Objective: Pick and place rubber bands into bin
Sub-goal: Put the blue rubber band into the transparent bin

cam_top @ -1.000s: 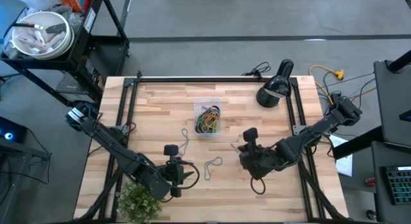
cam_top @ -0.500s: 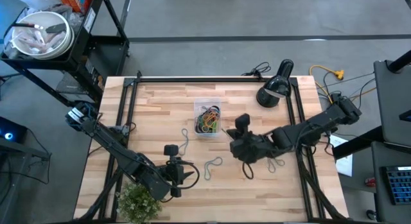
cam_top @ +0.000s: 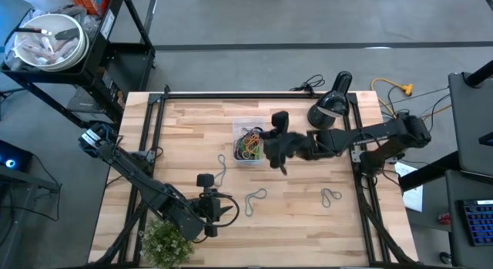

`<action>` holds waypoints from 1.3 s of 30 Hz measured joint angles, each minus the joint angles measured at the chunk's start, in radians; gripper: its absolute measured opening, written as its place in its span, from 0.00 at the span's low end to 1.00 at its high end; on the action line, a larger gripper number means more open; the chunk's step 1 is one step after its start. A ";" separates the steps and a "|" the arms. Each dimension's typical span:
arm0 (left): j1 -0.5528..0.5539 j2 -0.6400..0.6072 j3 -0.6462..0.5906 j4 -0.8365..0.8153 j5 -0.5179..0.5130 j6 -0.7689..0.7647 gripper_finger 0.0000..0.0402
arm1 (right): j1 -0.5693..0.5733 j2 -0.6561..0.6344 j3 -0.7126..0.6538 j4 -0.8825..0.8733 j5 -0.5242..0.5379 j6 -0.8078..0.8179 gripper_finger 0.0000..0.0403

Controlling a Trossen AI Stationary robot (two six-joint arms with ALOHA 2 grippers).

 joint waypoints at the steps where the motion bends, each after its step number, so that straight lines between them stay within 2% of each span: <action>1: 0.000 0.000 0.000 0.000 0.000 0.000 0.33 | -0.019 0.000 -0.006 0.021 -0.024 -0.003 0.02; 10: 0.000 0.000 0.000 0.000 0.000 0.007 0.33 | -0.155 0.000 -0.081 0.190 -0.186 -0.010 0.02; 16: 0.000 0.000 0.000 0.000 0.000 0.007 0.33 | -0.205 0.011 -0.141 0.267 -0.255 0.024 0.02; 23: 0.000 0.000 0.000 0.000 0.000 0.006 0.33 | -0.225 0.126 -0.155 0.328 -0.307 0.057 0.02; 29: -0.001 0.000 0.000 0.000 0.000 0.006 0.33 | -0.239 0.227 -0.114 0.330 -0.309 0.054 0.02; 37: -0.001 0.000 0.000 -0.002 0.001 0.007 0.33 | -0.284 0.236 -0.110 0.257 -0.340 0.120 0.02; 39: -0.001 0.000 0.000 -0.002 0.001 0.008 0.33 | -0.295 0.235 -0.110 0.226 -0.377 0.125 0.02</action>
